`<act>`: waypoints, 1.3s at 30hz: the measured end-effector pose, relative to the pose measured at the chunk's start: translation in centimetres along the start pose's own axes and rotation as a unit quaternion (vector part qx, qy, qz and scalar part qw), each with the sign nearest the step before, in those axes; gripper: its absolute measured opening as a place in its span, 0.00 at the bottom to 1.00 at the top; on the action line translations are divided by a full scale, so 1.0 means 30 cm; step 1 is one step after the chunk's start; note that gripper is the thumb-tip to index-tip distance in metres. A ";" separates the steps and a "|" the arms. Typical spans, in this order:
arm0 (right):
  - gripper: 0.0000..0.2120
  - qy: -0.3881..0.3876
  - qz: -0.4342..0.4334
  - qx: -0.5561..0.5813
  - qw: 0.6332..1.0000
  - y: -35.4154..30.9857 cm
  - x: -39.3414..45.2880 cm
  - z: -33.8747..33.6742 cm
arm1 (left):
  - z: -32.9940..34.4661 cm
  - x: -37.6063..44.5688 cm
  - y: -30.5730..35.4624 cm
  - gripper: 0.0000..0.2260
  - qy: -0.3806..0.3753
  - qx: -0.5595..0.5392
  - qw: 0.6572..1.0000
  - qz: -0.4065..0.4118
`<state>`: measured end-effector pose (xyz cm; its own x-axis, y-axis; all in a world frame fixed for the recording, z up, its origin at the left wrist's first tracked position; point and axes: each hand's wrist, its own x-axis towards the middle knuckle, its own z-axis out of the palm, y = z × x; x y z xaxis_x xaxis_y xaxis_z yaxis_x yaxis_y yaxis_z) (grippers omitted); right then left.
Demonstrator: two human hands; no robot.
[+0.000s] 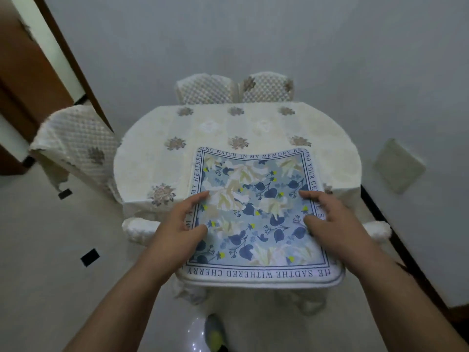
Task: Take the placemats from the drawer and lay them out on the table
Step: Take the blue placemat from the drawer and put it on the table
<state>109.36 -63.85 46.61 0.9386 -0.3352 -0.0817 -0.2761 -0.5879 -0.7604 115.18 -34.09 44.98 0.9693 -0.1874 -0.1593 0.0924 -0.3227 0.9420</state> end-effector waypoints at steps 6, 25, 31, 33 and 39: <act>0.23 -0.019 0.013 -0.042 0.999 -0.020 0.376 0.085 | -0.009 0.358 -0.024 0.24 0.038 -0.045 0.998 -0.027; 0.18 0.076 -0.005 0.025 0.997 -0.171 1.517 0.125 | -0.005 1.480 0.221 0.30 0.029 -0.016 0.999 0.042; 0.24 -0.036 0.026 -0.075 0.996 0.011 1.846 0.210 | 0.060 1.768 0.030 0.40 0.013 0.067 0.995 -0.075; 0.27 -0.080 0.033 -0.133 0.987 0.129 1.884 0.251 | 0.099 1.792 -0.100 0.45 -0.001 0.156 0.981 -0.116; 0.34 -0.148 0.066 -0.161 0.974 0.401 1.920 0.408 | 0.196 1.859 -0.334 0.37 -0.026 0.260 0.962 -0.082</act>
<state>162.64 -81.22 24.87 0.8959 -0.2253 -0.3829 -0.4043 -0.7708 -0.4924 166.97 -46.75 24.92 0.9373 -0.1365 -0.3206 0.1034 -0.7697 0.6300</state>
